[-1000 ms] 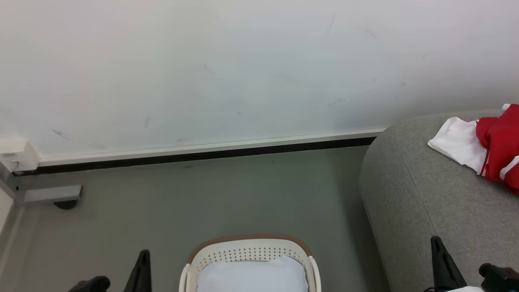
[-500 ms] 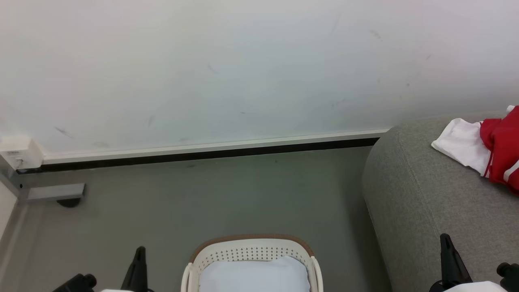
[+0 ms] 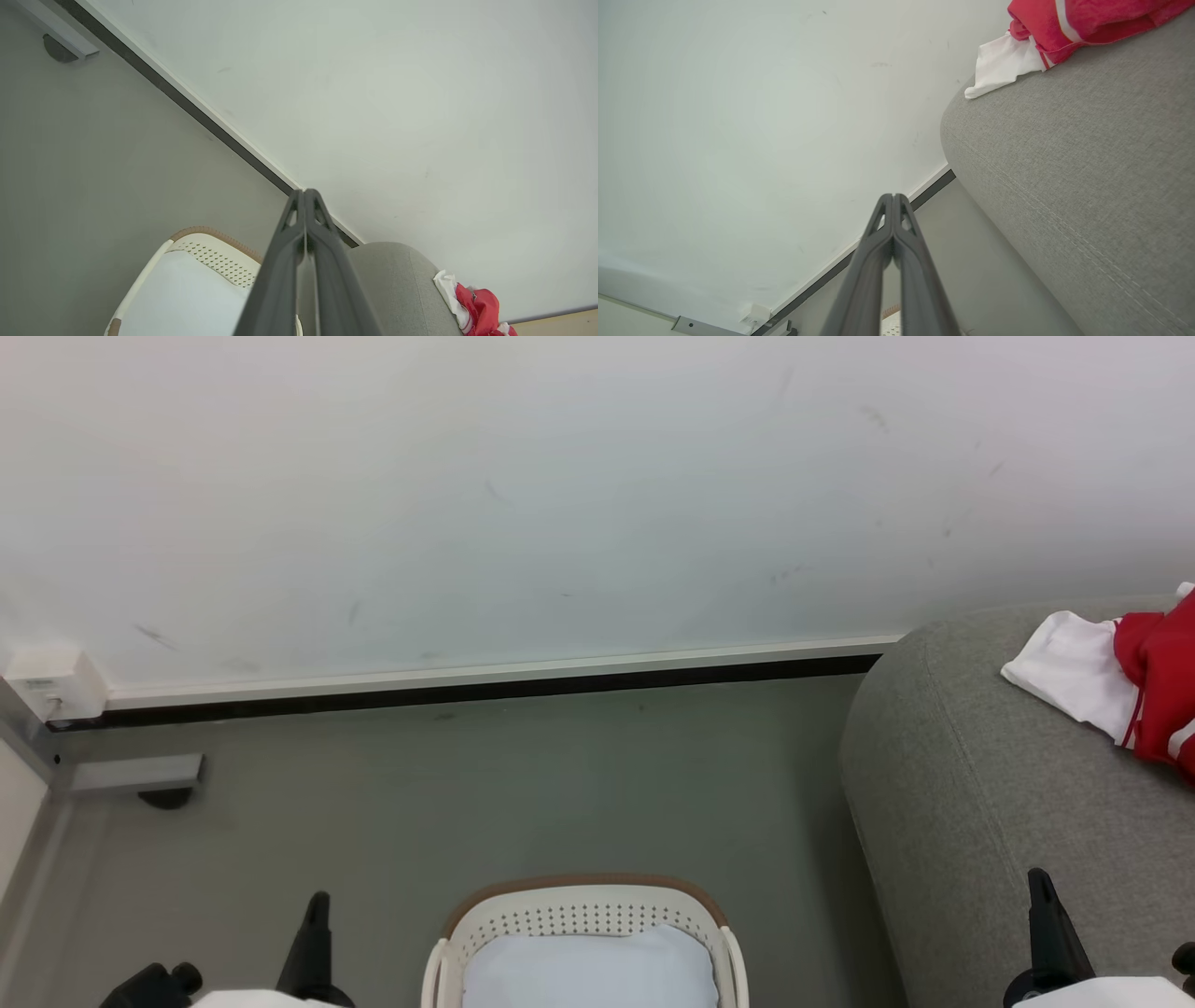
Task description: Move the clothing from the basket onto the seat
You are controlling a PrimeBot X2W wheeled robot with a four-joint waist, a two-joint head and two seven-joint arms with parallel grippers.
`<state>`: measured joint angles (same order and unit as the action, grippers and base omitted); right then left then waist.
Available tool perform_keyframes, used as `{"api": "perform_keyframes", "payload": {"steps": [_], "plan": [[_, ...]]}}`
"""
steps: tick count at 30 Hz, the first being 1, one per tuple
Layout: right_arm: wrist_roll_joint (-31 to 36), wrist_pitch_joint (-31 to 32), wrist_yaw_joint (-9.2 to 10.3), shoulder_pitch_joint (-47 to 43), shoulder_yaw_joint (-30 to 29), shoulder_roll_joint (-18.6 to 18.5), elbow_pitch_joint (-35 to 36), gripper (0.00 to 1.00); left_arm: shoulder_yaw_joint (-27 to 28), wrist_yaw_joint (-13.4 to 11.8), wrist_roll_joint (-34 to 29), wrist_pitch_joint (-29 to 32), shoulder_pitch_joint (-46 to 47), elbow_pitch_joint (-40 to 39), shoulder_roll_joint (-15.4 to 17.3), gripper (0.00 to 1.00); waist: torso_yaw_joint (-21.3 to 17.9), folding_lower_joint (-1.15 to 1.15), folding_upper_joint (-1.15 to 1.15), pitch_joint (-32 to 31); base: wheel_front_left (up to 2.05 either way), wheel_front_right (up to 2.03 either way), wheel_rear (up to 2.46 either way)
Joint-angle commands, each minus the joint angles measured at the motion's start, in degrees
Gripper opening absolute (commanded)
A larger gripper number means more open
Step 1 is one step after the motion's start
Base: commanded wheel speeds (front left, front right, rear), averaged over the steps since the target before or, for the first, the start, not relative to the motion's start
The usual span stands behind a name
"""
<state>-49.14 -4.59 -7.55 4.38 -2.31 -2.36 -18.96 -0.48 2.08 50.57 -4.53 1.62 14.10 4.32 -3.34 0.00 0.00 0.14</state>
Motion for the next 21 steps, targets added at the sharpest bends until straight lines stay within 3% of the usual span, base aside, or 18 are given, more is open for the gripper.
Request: {"api": "perform_keyframes", "payload": {"steps": [1, 21], "plan": [[-2.35, 0.53, 0.04, 1.34, -0.43, -0.49, 1.02, 0.0, 0.64, 0.53, 2.38, 0.51, 1.4, -0.62, 0.08, 0.0, 0.09, 0.0, 0.0, 0.0, 0.0, 0.0, 0.0], [-14.9, 3.8, 0.05, 1.7, -1.62, -0.58, 2.31, 0.0, 2.67, 2.09, 14.62, 3.79, 2.51, -0.48, -0.38, 0.0, 0.86, 0.0, 0.0, 0.01, 0.0, 0.0, 0.0]]}}
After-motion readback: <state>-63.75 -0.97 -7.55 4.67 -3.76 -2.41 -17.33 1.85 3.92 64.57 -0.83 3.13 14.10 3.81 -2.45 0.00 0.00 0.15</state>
